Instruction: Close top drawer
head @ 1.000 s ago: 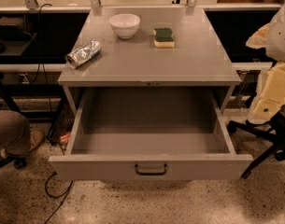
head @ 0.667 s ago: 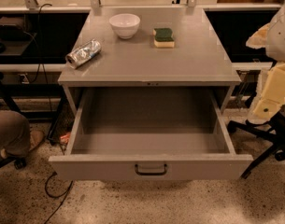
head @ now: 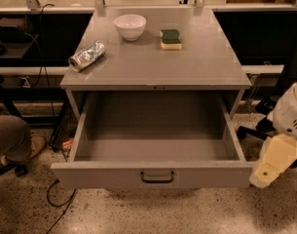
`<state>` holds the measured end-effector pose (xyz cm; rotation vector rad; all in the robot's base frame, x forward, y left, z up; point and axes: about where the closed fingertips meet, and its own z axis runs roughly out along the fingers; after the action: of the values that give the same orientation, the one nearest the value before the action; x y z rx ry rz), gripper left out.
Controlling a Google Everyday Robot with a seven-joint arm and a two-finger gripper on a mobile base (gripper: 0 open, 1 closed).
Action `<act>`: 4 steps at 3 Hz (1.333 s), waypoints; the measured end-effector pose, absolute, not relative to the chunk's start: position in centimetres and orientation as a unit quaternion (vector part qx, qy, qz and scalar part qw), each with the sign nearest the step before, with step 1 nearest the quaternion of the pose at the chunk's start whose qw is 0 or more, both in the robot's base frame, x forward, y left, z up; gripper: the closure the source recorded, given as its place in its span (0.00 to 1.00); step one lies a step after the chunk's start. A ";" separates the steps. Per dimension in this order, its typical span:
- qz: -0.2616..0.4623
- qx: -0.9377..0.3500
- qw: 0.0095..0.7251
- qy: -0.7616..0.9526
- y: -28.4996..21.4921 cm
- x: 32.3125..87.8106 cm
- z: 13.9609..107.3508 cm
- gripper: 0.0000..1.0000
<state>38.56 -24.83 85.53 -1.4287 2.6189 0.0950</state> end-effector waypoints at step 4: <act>0.104 -0.384 -0.013 0.917 -25.3 32.8 74.3 0.00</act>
Offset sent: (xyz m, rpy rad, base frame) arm -0.0342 -0.0008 -0.0624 0.0116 0.1264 -0.1243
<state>32.78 -25.32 74.29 -1.2162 2.9069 0.3311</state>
